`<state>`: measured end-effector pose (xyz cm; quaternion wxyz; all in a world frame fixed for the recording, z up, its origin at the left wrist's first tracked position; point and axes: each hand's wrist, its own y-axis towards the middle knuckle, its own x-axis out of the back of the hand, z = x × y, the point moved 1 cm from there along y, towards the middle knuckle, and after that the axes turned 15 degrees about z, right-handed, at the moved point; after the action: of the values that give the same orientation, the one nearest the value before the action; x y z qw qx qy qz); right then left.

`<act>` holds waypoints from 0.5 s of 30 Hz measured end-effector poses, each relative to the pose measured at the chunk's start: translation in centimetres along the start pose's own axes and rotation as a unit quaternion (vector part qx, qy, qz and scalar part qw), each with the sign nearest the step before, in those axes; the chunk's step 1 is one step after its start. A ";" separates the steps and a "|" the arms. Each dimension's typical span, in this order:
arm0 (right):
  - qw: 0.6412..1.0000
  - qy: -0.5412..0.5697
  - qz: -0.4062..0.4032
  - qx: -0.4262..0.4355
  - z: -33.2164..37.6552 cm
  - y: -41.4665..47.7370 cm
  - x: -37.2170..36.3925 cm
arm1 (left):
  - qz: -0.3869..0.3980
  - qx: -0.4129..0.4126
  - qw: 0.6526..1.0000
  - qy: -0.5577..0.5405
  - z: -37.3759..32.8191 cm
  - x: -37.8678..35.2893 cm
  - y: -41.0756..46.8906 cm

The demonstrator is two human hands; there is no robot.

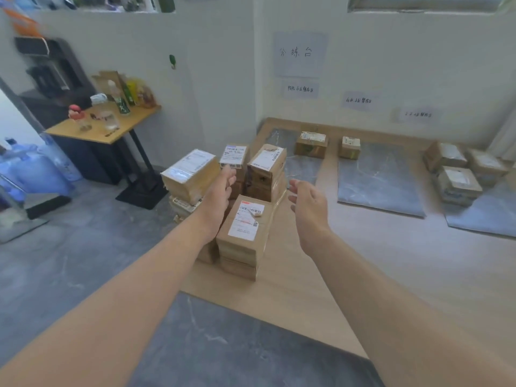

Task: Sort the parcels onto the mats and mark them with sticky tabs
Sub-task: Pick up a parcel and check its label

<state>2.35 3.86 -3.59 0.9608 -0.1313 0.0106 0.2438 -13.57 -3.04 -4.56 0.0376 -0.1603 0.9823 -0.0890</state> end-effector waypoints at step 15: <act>0.987 -0.013 -0.072 -0.145 -8.9 4.5 -7.3 | 0.074 0.089 0.993 0.023 9.0 6.0 3.2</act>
<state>-5.85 1.99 -12.71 0.9467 -0.2666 -0.0472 0.1746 -19.32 -3.47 -14.25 0.0355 -0.0807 0.9803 -0.1770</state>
